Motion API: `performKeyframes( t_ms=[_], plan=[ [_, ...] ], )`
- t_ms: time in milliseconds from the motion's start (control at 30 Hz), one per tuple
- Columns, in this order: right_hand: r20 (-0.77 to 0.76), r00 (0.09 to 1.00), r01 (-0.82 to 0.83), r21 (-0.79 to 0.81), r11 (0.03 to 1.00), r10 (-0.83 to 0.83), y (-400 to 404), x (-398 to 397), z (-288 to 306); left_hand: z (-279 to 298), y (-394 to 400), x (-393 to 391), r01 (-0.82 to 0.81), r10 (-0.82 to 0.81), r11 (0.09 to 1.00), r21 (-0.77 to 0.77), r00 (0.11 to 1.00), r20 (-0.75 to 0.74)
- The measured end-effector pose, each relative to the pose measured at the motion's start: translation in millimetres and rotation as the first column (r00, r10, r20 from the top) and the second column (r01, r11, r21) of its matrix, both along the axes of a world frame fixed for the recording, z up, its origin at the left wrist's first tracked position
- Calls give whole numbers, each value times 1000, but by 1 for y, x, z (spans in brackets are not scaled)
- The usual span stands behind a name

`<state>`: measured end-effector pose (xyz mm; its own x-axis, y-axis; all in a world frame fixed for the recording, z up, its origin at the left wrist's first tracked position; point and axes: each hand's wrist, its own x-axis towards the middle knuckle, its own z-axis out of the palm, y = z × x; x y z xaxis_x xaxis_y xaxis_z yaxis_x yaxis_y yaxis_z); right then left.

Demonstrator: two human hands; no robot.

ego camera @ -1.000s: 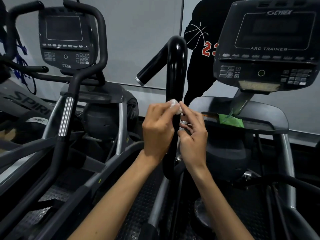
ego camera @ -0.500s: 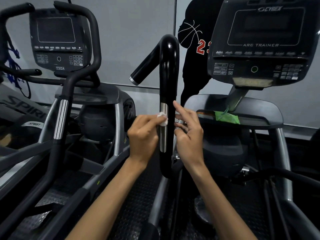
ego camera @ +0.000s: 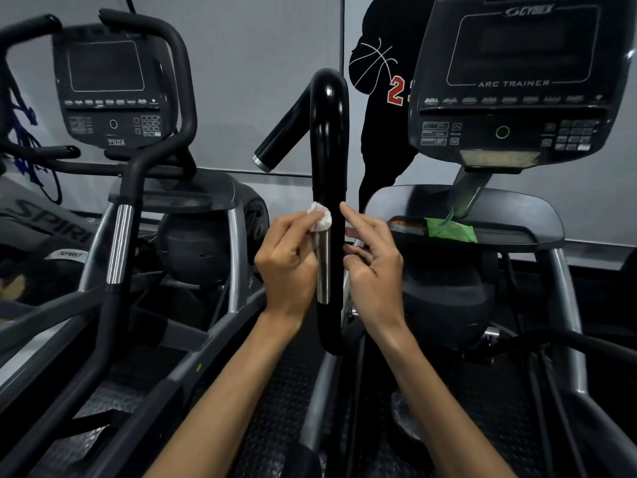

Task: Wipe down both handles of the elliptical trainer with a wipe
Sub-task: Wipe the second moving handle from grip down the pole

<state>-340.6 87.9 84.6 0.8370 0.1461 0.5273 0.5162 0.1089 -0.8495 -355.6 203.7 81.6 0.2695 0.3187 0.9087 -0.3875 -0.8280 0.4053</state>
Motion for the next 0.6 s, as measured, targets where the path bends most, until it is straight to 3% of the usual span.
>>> performKeyframes(
  t_ms=[133,300,467,600],
  plan=[
    [-4,1000,-13,-3,1000,13,-1,0,0,-15,2,-7,28,-26,992,123,999,-20],
    [-12,1000,6,12,1000,-6,2,-1,-1,3,5,0,23,-24,997,-77,1000,-5],
    [5,1000,16,3,1000,-16,2,0,-3,-16,-1,-10,-8,12,995,103,999,-34],
    [11,1000,18,16,1000,-18,4,0,-4,4,4,0,-30,27,998,-61,999,-39]
  ],
)
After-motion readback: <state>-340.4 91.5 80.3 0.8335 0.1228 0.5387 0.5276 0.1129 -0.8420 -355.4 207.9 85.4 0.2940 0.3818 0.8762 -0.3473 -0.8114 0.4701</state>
